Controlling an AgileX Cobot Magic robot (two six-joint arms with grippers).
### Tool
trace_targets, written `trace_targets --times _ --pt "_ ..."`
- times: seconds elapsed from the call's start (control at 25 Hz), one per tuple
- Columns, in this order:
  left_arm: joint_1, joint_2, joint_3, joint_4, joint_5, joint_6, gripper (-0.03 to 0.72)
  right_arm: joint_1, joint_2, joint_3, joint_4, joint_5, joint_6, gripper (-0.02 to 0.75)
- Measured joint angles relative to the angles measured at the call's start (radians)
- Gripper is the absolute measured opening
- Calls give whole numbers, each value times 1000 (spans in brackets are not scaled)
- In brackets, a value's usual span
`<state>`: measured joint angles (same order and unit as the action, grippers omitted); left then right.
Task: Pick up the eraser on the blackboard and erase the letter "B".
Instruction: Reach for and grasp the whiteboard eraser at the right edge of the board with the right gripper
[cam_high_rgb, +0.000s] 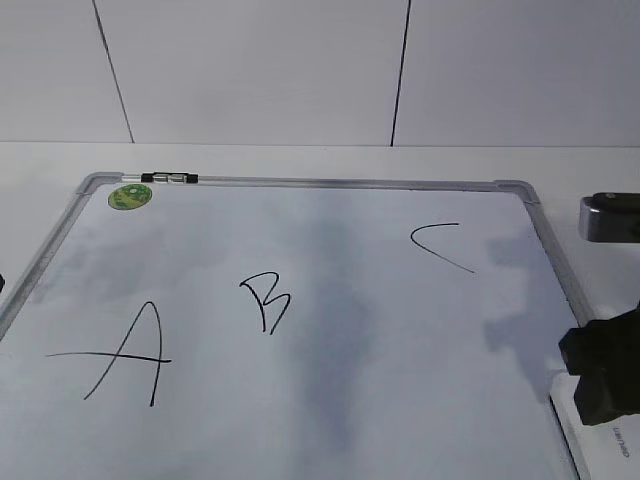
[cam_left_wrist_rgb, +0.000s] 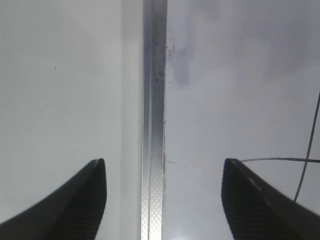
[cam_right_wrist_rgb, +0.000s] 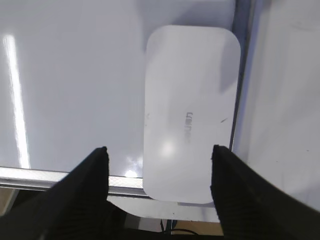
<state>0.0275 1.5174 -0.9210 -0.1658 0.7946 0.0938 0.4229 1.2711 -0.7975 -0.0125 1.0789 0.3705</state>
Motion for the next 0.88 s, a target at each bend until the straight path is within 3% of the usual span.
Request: trace_targets --times 0.28,0.44,0.52,0.88 --pt "0 0 0 0 0 0 539 0 5 0 -75 -5 11 511" --pt "0 0 0 0 0 0 539 0 5 0 -77 4 18 636" --pt "0 0 0 0 0 0 539 0 5 0 -74 4 21 661" --pt "0 0 0 -2 0 0 539 0 5 74 -58 -51 60 680"
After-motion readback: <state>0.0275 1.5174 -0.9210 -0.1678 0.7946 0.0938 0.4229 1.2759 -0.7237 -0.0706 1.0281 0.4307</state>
